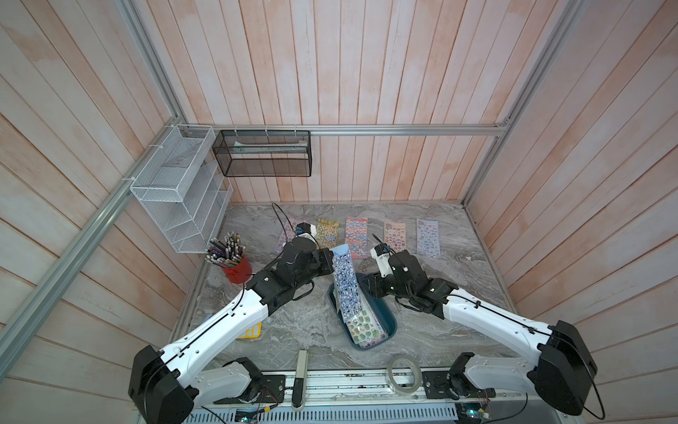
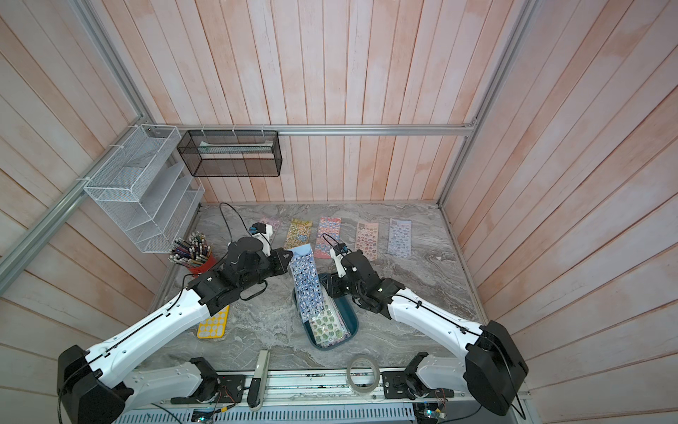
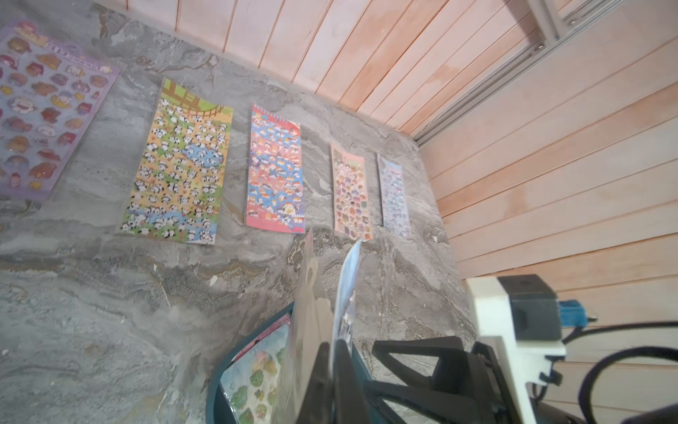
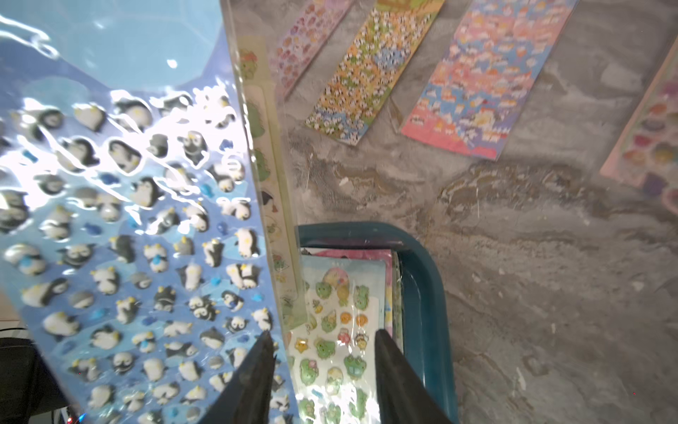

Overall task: Take the stickers out of the storage box
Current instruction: Pick up the sticker from the storage box.

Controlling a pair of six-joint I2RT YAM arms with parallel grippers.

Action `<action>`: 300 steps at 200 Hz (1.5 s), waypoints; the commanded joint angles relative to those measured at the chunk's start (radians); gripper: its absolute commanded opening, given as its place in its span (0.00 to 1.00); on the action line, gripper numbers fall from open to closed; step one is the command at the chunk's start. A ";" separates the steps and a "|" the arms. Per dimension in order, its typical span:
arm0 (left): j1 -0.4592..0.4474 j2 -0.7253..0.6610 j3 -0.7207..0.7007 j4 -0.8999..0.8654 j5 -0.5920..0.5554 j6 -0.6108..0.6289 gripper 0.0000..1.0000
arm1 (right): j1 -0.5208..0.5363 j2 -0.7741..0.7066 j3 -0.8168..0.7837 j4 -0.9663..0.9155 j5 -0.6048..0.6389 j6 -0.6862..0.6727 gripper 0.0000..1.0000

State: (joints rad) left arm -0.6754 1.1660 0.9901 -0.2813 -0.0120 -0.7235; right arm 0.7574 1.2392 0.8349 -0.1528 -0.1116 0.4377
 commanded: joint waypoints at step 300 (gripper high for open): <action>0.094 -0.061 -0.482 0.592 0.324 -0.349 0.00 | -0.201 0.112 -0.185 0.285 -0.703 0.164 0.00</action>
State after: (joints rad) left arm -0.5419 1.1160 0.5358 0.2443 0.3939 -1.0370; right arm 0.5594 1.2976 0.6750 0.0902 -0.8280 0.5480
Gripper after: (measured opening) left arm 0.056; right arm 0.046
